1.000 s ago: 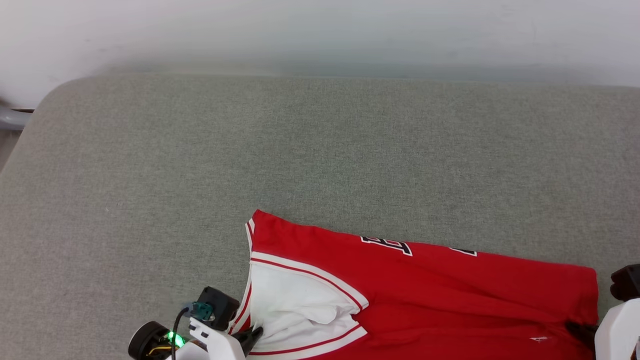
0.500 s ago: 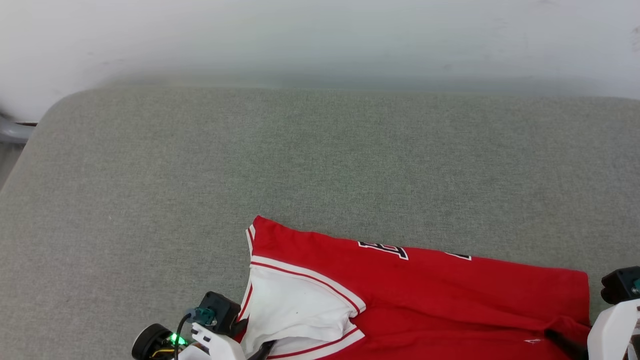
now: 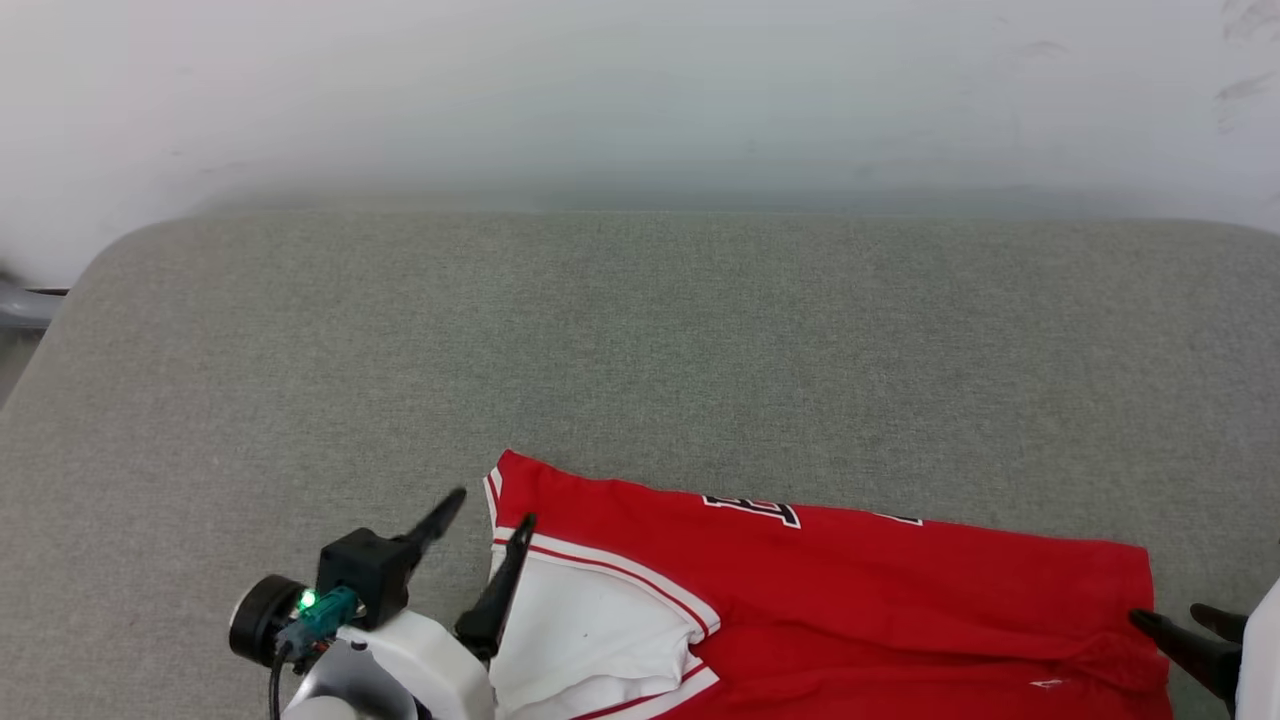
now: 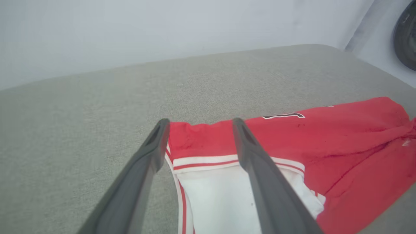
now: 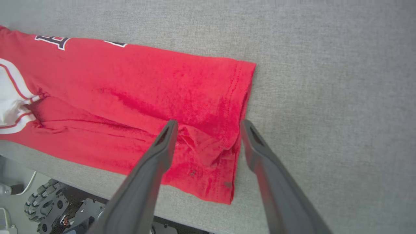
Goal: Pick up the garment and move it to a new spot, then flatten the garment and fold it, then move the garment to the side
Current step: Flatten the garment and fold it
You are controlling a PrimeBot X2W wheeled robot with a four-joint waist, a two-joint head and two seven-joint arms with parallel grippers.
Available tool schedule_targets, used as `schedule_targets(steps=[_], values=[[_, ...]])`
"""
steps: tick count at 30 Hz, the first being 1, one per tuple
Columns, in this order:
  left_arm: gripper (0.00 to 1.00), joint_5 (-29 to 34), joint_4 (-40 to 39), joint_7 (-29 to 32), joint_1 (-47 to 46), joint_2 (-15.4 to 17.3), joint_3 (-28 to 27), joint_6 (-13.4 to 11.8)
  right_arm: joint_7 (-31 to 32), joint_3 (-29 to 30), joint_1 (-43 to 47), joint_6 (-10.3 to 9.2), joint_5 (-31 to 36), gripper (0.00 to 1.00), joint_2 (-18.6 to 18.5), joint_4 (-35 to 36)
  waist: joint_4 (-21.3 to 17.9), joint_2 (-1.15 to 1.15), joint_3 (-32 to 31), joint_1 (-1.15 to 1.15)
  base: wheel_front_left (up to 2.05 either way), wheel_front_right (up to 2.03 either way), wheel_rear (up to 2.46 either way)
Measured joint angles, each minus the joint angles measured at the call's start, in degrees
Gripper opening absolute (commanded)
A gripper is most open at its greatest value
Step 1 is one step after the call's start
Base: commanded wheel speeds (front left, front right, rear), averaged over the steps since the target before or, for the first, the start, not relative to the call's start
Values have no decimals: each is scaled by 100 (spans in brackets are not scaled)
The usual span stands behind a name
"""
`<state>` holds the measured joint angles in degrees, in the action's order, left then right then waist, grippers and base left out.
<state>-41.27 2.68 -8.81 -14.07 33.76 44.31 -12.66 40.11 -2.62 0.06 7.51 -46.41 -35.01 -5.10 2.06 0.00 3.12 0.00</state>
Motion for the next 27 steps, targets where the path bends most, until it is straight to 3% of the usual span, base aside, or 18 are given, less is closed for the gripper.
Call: schedule_targets(steps=[3, 6, 11, 18, 27], values=[[100, 336, -48, -449, -9, -54, -120, -142, 328, 494, 53, 0, 103, 100, 349, 45, 14, 0, 27, 0, 0, 0, 0], [100, 590, -212, -608, -14, -354, -488, -314, 612, 1021, 80, -1, 405, 100, 728, 10, 52, 0, 100, 0, 0, 0, 0], [100, 1751, -892, -619, 100, -781, -1337, -347, 972, 1781, 36, -1, 826, 100, 1488, 3, 135, 0, 276, 0, 0, 0, 0], [100, 3042, -1298, -619, 568, -1248, -2097, -85, 1189, 2488, -142, -1, 1412, 100, 2098, -55, 242, 0, 537, 0, 0, 0, 0], [100, 3545, -1321, -625, 782, -1759, -2541, 530, 1185, 2710, -336, 0, 1723, 100, 2301, -423, 337, 0, 821, 0, 0, 0, 0]])
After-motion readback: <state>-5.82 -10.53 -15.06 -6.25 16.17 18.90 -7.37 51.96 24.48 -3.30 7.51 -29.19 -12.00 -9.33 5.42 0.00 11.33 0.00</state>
